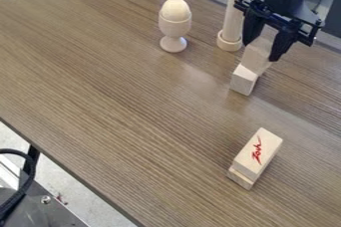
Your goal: Take the cube and put it on top of the arch
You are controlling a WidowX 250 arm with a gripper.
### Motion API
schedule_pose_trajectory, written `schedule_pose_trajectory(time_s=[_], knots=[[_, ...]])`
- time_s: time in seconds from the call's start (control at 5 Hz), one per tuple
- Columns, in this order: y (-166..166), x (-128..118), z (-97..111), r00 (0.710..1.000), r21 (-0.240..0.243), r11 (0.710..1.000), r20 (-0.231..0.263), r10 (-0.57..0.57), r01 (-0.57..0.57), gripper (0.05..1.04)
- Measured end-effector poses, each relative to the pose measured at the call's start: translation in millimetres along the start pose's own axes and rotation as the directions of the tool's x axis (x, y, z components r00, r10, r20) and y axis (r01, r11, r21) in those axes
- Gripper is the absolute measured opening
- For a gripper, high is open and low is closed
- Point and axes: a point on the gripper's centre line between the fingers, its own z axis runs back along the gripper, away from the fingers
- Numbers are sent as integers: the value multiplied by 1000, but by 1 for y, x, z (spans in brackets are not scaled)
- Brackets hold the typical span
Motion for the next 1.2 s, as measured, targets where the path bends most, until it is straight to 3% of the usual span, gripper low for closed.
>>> schedule_pose_trajectory(time_s=[0.4, 1.2], knots=[[16, 12, -3, 999, 7, 999, 13, 45, -45, 534], [25, 19, -21, 986, 1, 986, -12, 165, -165, 534]])
